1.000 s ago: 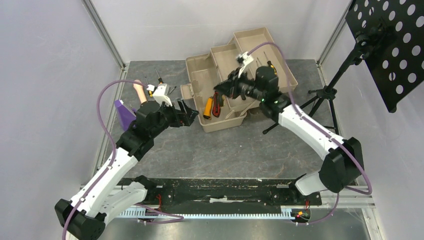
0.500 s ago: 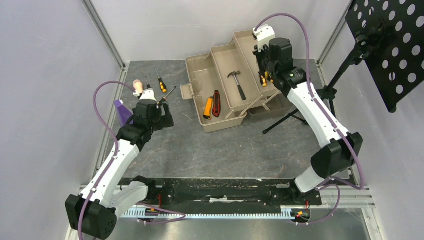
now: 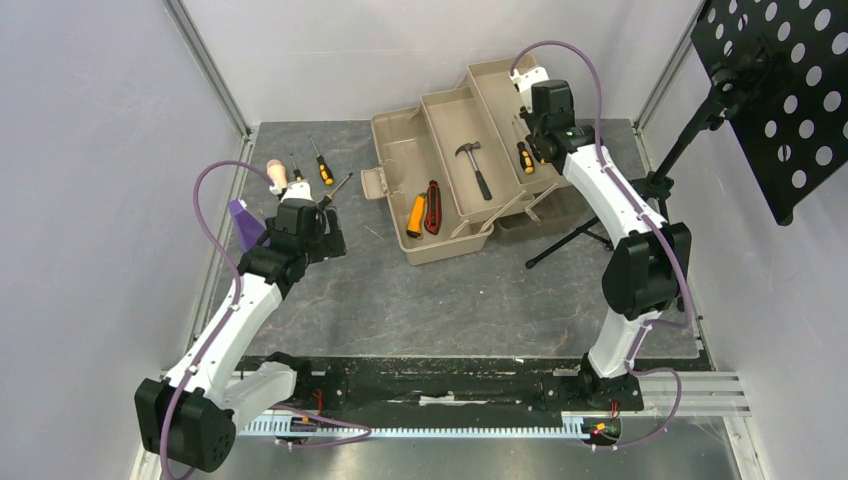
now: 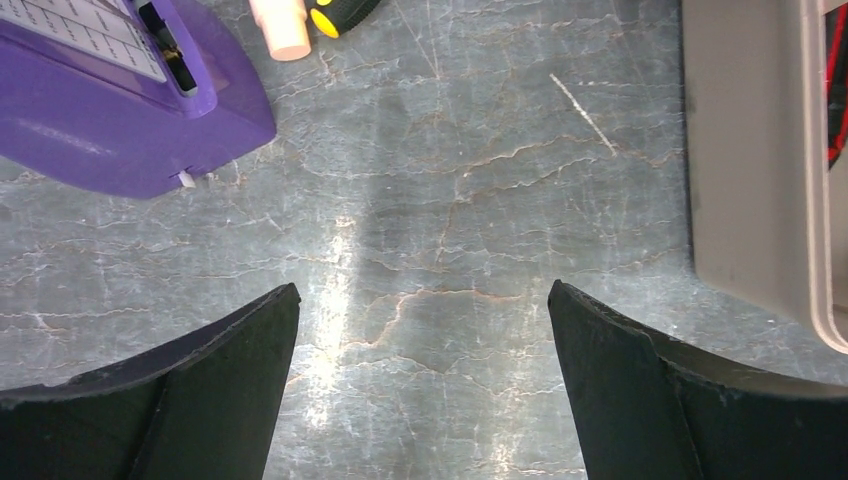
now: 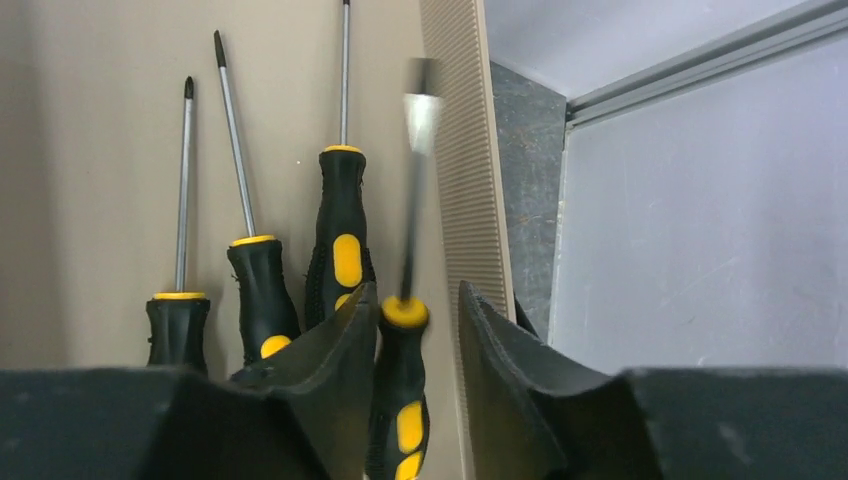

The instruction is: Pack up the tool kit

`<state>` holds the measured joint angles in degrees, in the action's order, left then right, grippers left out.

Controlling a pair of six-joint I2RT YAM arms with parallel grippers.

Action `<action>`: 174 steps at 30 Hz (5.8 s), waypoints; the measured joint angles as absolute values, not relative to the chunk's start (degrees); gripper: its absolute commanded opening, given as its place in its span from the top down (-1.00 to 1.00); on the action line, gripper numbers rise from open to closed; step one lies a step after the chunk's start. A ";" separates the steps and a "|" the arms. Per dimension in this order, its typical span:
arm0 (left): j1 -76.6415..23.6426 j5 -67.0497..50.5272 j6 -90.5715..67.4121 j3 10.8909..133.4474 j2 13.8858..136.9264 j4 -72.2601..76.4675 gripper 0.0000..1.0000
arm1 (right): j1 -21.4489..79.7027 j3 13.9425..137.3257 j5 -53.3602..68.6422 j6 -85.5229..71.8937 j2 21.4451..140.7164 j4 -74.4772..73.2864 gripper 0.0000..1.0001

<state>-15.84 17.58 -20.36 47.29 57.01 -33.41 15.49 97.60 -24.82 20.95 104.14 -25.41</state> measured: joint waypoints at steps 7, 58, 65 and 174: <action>-15.81 17.98 -18.87 50.89 62.43 -36.60 -0.99 | 15.53 98.56 -25.04 20.14 103.04 -25.08 -0.48; 0.14 -0.75 -9.67 89.49 120.25 -37.87 0.27 | 15.53 44.12 18.00 -5.80 56.93 20.95 -0.70; -1.72 -4.89 -11.73 80.20 113.16 -39.35 0.55 | 15.53 43.16 18.02 -6.48 56.05 21.43 -0.70; -15.11 22.13 -21.17 49.30 58.08 -35.88 -0.99 | 17.08 95.13 -0.01 9.02 98.35 -22.02 -0.34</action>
